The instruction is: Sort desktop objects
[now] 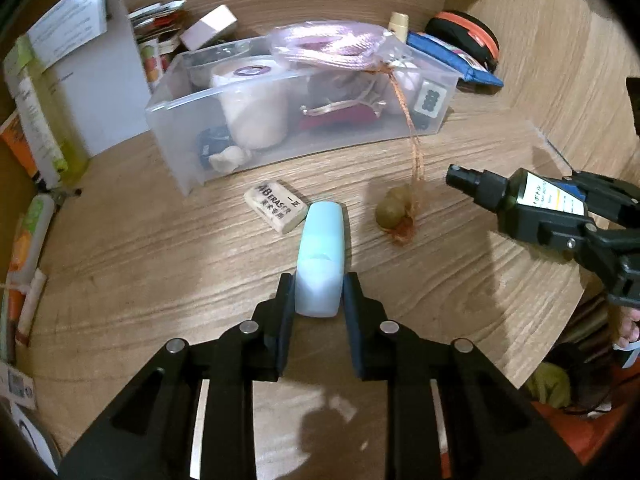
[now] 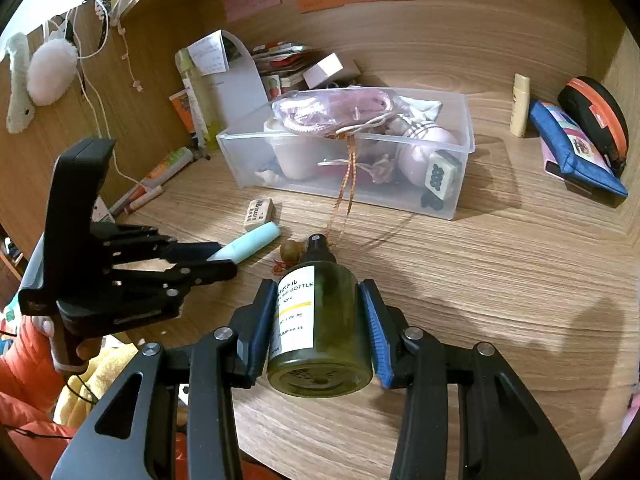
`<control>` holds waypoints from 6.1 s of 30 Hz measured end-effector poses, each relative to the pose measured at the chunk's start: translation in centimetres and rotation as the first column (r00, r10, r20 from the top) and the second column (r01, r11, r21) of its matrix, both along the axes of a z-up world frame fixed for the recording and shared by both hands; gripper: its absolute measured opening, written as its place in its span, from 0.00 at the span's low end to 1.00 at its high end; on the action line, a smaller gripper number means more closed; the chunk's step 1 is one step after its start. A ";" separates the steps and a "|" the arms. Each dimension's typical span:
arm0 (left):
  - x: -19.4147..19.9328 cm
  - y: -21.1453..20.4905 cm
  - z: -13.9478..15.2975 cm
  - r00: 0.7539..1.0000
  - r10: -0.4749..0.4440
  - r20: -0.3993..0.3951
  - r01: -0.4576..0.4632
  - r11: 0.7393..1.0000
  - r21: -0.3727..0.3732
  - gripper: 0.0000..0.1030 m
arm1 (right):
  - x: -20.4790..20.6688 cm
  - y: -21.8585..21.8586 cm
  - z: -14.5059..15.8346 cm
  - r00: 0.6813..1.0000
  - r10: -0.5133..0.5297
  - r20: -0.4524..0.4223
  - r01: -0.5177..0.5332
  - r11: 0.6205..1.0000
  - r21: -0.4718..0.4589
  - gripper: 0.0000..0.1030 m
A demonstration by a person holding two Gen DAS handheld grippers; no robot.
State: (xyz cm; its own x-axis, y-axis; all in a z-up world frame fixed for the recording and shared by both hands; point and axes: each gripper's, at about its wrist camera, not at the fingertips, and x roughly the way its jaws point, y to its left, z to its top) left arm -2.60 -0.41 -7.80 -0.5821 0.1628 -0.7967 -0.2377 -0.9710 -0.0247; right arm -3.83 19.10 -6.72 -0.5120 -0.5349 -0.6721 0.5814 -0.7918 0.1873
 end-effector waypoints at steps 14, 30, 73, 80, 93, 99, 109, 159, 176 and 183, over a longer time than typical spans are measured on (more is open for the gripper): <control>1.4 -1.9 3.7 0.988 0.081 -0.129 -0.069 0.993 0.094 0.19 | -0.6 0.7 2.0 0.999 -0.023 -0.040 0.022 0.999 -0.026 0.37; -0.3 -2.1 7.0 0.970 0.113 -0.217 -0.072 0.979 0.191 0.14 | -1.6 0.9 3.2 0.997 -0.044 -0.064 0.041 0.998 -0.042 0.37; -8.7 -7.5 7.2 0.951 0.224 -0.213 -0.173 0.957 0.231 0.07 | -14.2 -0.4 3.7 0.983 -0.169 -0.069 0.166 0.985 -0.041 0.37; -6.9 -7.7 5.8 0.965 0.206 -0.162 -0.169 0.962 0.215 0.07 | -14.1 -2.0 3.4 0.971 -0.187 -0.150 0.196 0.980 0.046 0.37; -0.7 -7.0 3.6 0.984 0.144 -0.104 -0.128 0.980 0.149 0.53 | -14.2 -4.0 2.3 0.959 -0.208 -0.191 0.240 0.956 0.167 0.39; 2.3 -5.7 2.7 0.995 0.049 -0.081 -0.037 0.988 0.147 0.63 | -13.3 -3.7 2.6 0.956 -0.228 -0.186 0.261 0.949 0.177 0.51; 4.1 -3.7 0.4 0.996 -0.084 -0.027 0.087 0.986 0.143 0.70 | -9.5 -2.5 3.9 0.942 -0.243 -0.233 0.282 0.947 0.155 0.69; 1.9 -7.8 1.7 0.988 0.103 -0.115 -0.075 0.971 0.228 0.71 | -2.8 -8.9 -2.7 0.998 0.067 0.010 -0.068 0.979 0.194 0.25; -3.6 -6.7 6.7 0.961 0.172 -0.218 -0.117 0.962 0.247 0.71 | -4.1 -3.9 4.1 0.990 -0.024 -0.136 0.034 0.997 0.069 0.25; -6.6 -6.3 6.6 0.961 0.184 -0.207 -0.133 0.963 0.236 0.71 | -6.0 -3.4 5.4 0.986 -0.035 -0.165 0.043 0.998 0.048 0.25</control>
